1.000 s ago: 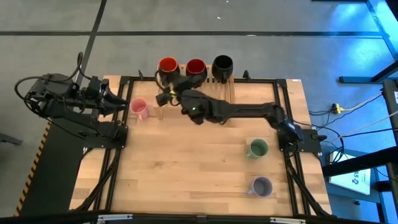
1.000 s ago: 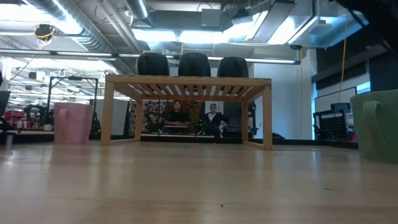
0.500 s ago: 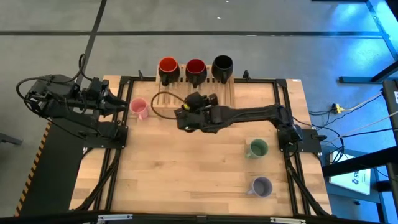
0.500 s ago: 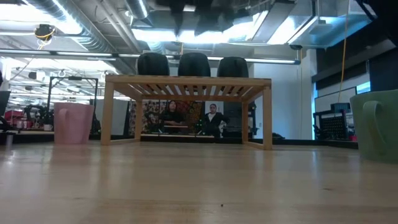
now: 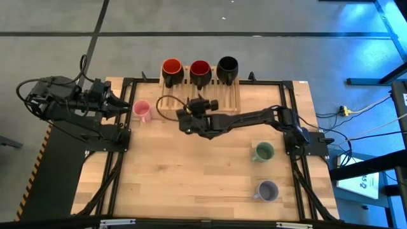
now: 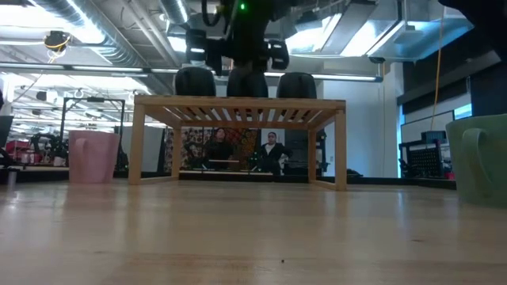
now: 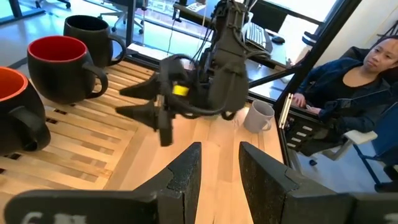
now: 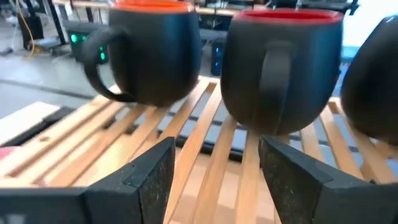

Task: Place coffee mugs
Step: Adjust the red black mug on the shelf, then put the blue mug on the shelf

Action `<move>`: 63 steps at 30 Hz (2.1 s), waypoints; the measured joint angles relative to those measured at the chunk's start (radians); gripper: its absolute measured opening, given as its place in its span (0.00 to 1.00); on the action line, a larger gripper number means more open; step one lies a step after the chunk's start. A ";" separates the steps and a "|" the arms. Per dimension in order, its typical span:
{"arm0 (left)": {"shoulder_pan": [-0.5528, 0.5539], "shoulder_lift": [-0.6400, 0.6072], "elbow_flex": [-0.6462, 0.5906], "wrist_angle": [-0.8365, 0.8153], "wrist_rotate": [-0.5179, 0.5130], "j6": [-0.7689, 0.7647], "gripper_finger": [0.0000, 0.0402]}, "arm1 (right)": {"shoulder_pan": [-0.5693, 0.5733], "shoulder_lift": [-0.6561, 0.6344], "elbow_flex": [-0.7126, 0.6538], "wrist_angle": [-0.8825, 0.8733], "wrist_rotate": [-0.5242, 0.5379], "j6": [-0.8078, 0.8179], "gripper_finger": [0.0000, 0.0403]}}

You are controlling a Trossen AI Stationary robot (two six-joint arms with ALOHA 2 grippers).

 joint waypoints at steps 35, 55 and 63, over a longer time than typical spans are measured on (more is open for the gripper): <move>0.000 0.000 0.000 -0.005 -0.026 0.000 0.25 | -0.027 -0.006 0.099 -0.121 -0.134 -0.055 0.39; 0.000 0.010 -0.189 -0.049 0.280 -0.004 0.25 | 0.320 -0.006 0.315 -0.516 -1.157 0.363 0.39; 0.000 0.011 -0.268 -0.007 0.267 -0.055 0.25 | 0.432 -0.041 0.314 -0.786 -1.119 0.574 0.39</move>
